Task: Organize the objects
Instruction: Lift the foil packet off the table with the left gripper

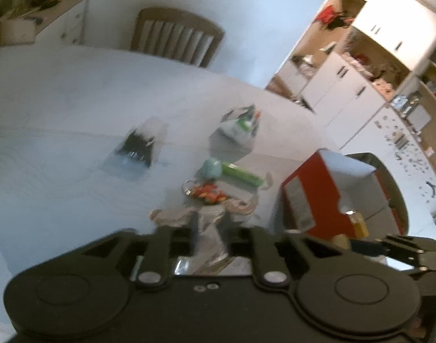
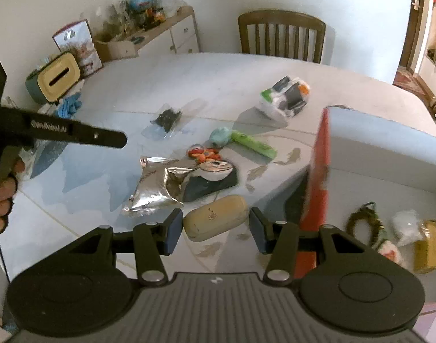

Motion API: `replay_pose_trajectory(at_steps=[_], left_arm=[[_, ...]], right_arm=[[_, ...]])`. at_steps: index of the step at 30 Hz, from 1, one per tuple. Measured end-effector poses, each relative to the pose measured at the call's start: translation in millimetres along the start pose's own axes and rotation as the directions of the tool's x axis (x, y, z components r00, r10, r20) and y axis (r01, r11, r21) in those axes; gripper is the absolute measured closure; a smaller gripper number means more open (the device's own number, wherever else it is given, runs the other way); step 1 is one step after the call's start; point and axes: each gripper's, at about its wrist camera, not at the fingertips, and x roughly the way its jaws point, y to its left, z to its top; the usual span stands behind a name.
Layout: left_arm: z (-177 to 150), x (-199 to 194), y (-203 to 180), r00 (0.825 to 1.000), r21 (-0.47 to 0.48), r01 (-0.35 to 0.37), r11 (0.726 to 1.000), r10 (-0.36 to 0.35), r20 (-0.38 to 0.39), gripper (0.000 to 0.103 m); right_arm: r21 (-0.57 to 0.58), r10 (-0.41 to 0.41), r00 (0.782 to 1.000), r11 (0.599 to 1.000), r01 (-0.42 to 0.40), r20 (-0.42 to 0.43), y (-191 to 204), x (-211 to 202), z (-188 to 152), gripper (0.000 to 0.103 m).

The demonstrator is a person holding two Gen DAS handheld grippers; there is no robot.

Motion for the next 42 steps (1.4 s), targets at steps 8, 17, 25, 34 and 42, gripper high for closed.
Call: replay_pose_trajectory(at_steps=[8,17,25,34,42], left_arm=[[-8.8,14.9,-9.4,0.993,0.007,-0.12,0.993,0.119,0.01,0.012],[-14.8,68.2,-13.5,0.976,-0.034,-0.203,0.979,0.2,-0.088,0.007],[-19.7,95.7,-20.0,0.953,-0.029,-0.279,0.96,0.274,-0.127,0.029],[-23.5,94.7,-28.8,0.953,-0.046,-0.288,0.956,0.282,-0.115,0.058],[-25.6,63.4,-59.5,0.968,-0.044,-0.245,0.968,0.242,-0.067,0.06]], right_arm=[[0.0,0.025,1.0,1.0,-0.025,0.003,-16.9,-21.8,-8.4,0.053],[0.005,0.013,0.999,1.0,-0.013,0.038,-40.4,-43.6,-5.1,0.053],[0.028,-0.029,0.998,0.999,0.028,0.054,-74.1,-55.4,-6.9,0.053],[0.054,-0.065,0.997,0.997,0.063,0.05,-113.9,-62.1,-14.7,0.053],[0.076,-0.103,0.993,0.992,0.099,0.049,-155.1,-67.9,-23.2,0.053]])
